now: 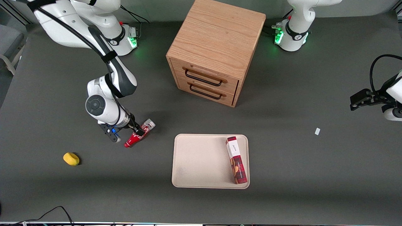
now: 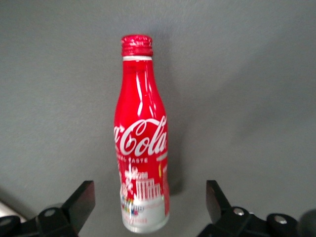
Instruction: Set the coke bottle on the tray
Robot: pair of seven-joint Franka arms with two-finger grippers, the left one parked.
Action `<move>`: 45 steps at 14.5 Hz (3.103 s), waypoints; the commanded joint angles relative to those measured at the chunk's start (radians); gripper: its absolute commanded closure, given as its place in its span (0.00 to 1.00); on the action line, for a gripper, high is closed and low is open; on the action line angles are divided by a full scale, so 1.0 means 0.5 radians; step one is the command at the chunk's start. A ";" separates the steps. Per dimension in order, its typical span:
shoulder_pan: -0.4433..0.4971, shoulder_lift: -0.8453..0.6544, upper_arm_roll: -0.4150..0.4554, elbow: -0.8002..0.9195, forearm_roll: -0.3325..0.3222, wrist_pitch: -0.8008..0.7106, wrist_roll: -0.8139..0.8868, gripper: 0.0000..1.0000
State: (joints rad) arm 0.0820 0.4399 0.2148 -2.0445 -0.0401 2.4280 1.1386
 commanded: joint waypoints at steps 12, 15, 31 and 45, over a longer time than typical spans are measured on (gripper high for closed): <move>0.011 0.185 -0.009 -0.050 -0.233 0.384 0.211 0.71; -0.013 0.118 -0.006 -0.031 -0.233 0.353 0.162 0.89; 0.268 0.549 0.233 1.845 -0.217 -0.788 -1.251 0.91; 0.416 1.188 0.199 1.892 -0.236 -0.129 -1.262 0.49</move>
State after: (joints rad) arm 0.2813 1.0229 0.3312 -1.1122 -0.1444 2.3259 0.4864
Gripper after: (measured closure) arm 0.463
